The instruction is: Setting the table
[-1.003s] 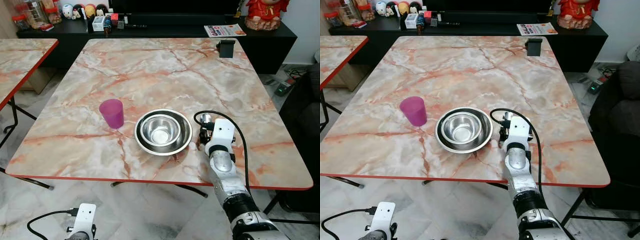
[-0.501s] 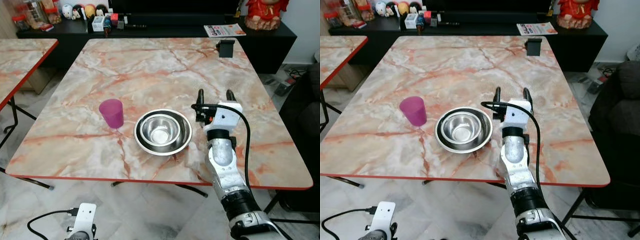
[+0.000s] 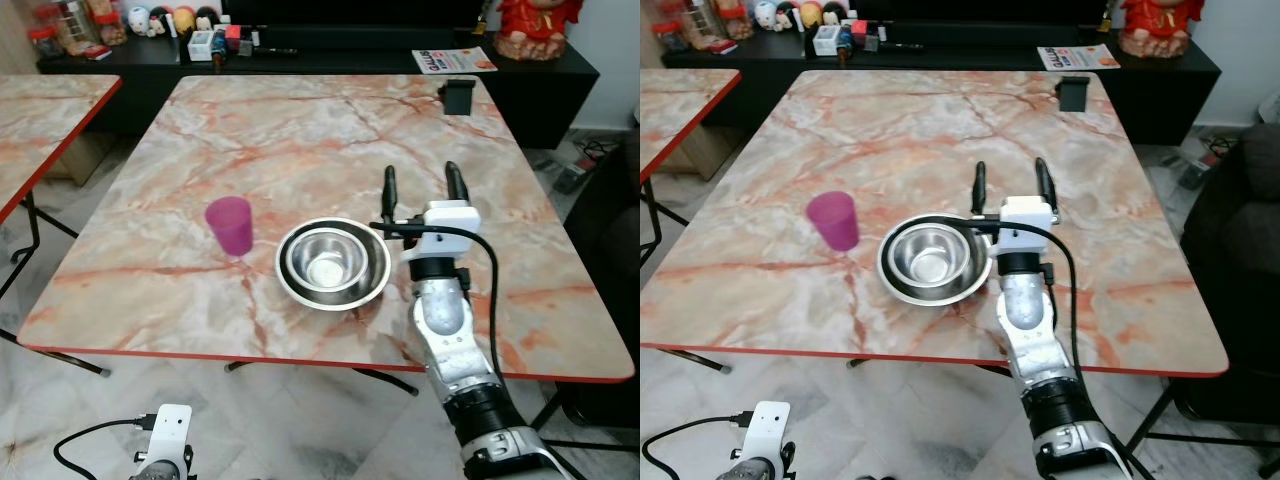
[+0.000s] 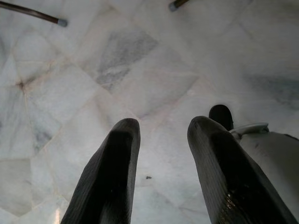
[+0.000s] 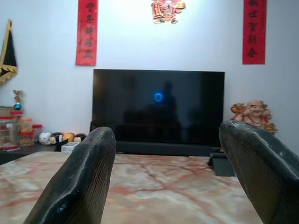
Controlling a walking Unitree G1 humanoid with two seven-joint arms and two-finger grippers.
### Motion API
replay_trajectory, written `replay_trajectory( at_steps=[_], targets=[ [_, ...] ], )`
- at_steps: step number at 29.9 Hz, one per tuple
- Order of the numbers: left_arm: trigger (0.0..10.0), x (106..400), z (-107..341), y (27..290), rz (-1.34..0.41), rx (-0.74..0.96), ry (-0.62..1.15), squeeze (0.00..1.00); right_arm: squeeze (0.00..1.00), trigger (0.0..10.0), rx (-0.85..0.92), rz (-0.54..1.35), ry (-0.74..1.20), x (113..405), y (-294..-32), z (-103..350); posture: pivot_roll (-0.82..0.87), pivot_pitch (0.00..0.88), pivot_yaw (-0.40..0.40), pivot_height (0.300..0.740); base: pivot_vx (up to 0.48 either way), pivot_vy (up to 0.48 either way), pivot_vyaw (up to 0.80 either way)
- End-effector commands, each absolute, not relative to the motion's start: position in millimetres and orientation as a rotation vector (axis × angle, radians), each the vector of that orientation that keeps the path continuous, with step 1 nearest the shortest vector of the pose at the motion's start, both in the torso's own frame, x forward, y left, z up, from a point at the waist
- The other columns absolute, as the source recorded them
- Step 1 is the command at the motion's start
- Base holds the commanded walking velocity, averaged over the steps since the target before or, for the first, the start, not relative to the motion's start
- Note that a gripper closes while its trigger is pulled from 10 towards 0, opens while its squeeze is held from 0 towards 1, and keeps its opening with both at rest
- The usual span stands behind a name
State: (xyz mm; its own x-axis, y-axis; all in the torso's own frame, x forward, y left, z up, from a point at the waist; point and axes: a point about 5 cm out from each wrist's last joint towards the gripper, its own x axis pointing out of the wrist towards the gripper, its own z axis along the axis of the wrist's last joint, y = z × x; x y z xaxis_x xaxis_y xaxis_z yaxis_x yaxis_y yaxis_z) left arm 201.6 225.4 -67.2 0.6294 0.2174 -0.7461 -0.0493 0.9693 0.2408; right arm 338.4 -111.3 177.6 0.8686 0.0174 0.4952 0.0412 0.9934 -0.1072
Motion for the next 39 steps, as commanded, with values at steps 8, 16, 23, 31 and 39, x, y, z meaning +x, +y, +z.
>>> replay_trajectory(
  at_steps=[8,16,23,31,39],
  targets=[
    [10.0,196.6,-68.1,233.0,0.194,0.201,0.89,0.0,0.0,10.0,-0.1,0.005,-0.518,337.9,-103.4,178.9,0.0,0.105,0.027,0.74,0.0,0.479,0.0],
    [10.0,199.1,-67.0,231.7,0.196,0.199,0.881,0.0,0.0,10.0,-0.097,0.017,-0.525,338.6,-101.3,181.4,0.0,0.106,0.02,0.74,0.0,0.48,0.0],
    [10.0,196.7,-68.6,230.0,0.2,0.192,0.884,0.0,0.0,10.0,-0.087,0.027,-0.539,337.6,-101.8,184.3,0.0,0.109,0.015,0.74,0.0,0.48,0.0],
    [10.0,194.8,-69.8,229.3,0.204,0.186,0.889,0.0,0.0,10.0,-0.099,0.047,-0.533,335.7,-100.5,179.3,0.01,0.113,0.01,0.74,0.0,0.48,0.0],
    [10.0,194.1,-69.9,230.8,0.207,0.189,0.891,0.0,0.0,10.0,-0.109,0.052,-0.511,337.1,-99.8,175.4,0.01,0.108,0.01,0.74,0.0,0.48,0.0]
  ],
)
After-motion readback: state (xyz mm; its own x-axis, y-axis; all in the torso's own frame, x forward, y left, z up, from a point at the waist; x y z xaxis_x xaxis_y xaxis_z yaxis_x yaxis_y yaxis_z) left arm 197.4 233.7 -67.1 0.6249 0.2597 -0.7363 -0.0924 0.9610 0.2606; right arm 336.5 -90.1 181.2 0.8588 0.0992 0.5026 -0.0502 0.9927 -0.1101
